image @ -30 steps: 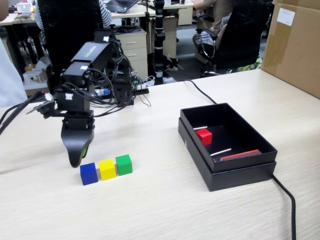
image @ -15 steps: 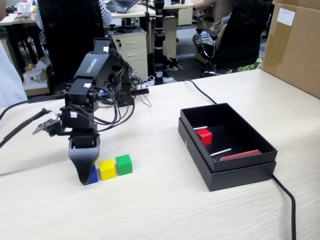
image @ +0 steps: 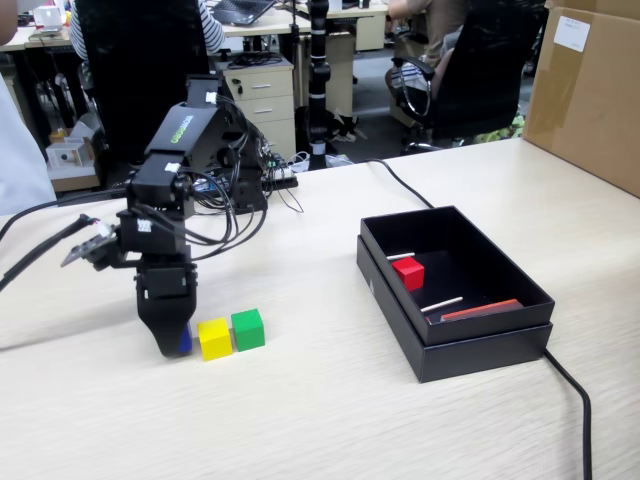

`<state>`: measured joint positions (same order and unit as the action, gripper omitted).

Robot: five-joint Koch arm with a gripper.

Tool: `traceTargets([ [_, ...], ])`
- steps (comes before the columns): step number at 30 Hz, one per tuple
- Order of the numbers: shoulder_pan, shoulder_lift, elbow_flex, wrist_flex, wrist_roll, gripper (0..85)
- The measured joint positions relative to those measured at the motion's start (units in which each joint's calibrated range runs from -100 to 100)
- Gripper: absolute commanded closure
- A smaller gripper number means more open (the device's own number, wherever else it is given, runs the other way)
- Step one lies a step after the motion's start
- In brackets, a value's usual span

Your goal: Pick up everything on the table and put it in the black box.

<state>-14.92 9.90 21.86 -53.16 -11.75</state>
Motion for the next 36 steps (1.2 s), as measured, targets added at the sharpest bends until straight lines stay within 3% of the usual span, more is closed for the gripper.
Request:
traceTargets([
  [8,4.64,-28.74,-4.75,-4.57,0.93,73.1],
  [15,14.85,-40.0,-6.12,-14.48,7.91,73.1],
  [18,18.02,-40.26,-6.12,-14.79,9.77,72.1],
  [21,21.59,-40.26,-6.12,-14.79,11.53,62.1],
  [24,25.4,-37.02,-5.2,-14.79,13.53,61.4],
  [34,28.82,-26.54,1.64,-14.79,16.51,61.2],
  [36,28.72,-26.8,1.64,-14.79,16.56,57.7],
])
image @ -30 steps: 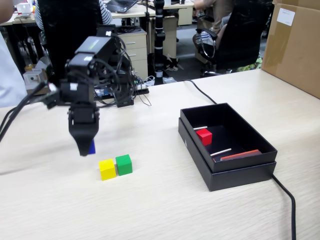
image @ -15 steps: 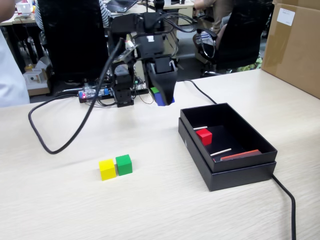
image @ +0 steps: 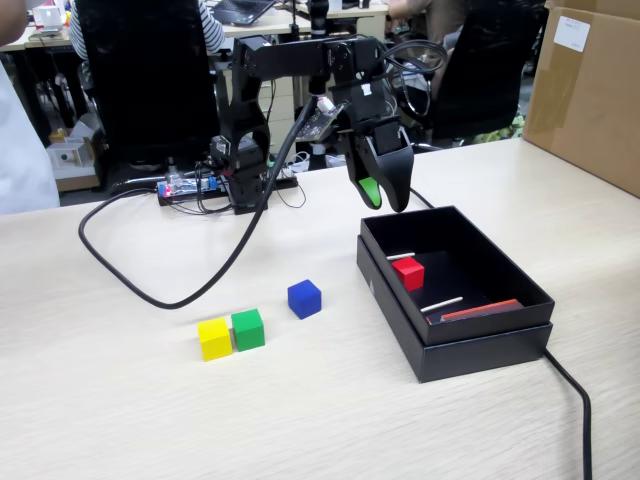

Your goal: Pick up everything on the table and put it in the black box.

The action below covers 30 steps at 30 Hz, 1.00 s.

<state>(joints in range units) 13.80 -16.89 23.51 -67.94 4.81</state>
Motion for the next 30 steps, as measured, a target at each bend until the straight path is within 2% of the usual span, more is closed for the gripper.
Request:
traceTargets([
  [3,-1.07,-2.46,-3.83,0.15,-0.2,47.7],
  [6,-3.47,-7.25,-9.77,0.0,-0.98,41.8],
  [12,-9.82,-9.84,-12.6,0.0,-4.59,39.4],
  [17,-13.87,-6.21,-12.41,0.0,-9.33,38.8],
  [20,-14.21,0.65,-11.05,0.0,-11.09,38.8],
  [30,-13.72,14.11,-6.12,0.0,-13.72,39.5],
])
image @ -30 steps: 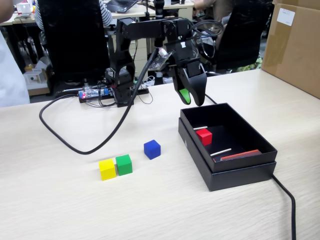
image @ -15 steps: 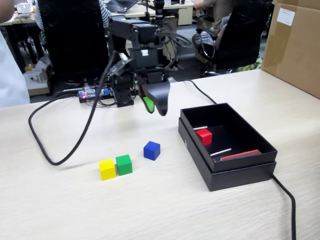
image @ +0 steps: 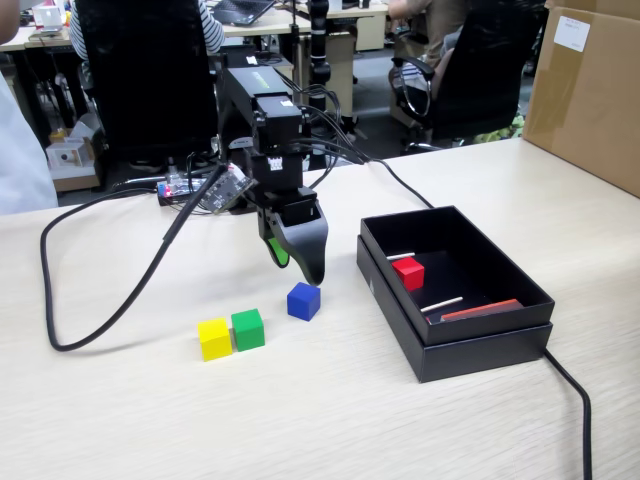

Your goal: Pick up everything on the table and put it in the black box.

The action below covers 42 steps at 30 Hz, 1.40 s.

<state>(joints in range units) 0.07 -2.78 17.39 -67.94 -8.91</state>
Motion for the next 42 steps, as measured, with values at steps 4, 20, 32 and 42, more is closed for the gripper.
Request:
traceTargets([
  [4,0.39,4.53,1.83,0.08,-0.39,39.5],
  [20,1.12,15.15,2.28,0.08,-0.44,73.5],
  [32,0.68,7.77,3.74,1.01,0.68,80.7],
  [42,8.5,-24.21,0.73,1.01,5.52,80.6],
])
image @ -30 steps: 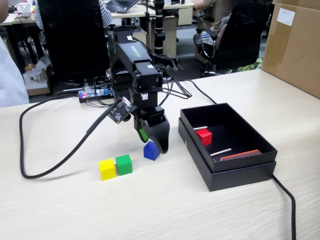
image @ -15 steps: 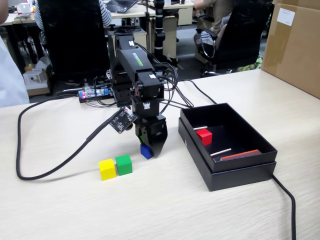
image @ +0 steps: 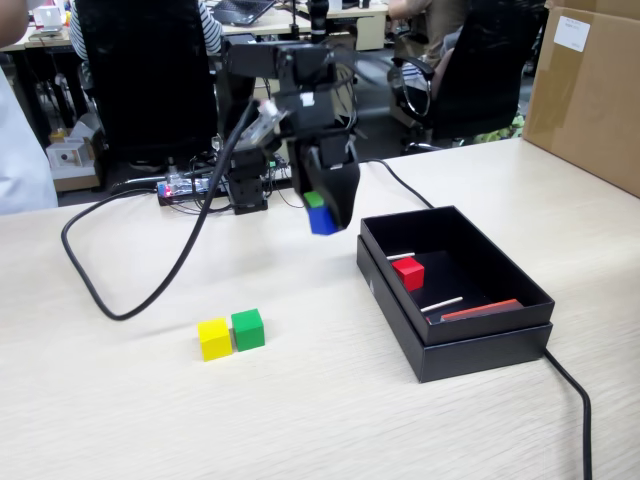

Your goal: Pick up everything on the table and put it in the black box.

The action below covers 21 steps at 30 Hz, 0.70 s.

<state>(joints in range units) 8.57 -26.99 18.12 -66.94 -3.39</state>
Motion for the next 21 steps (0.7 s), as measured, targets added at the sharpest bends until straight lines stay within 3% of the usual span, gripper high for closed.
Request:
traceTargets([
  [6,7.67,3.24,2.37,-0.08,5.47,80.5],
  [19,7.57,35.21,15.97,-0.23,7.72,79.8],
  [20,7.47,37.15,15.97,-0.23,8.01,67.6],
  [21,7.47,37.15,15.97,-0.23,8.01,62.5],
])
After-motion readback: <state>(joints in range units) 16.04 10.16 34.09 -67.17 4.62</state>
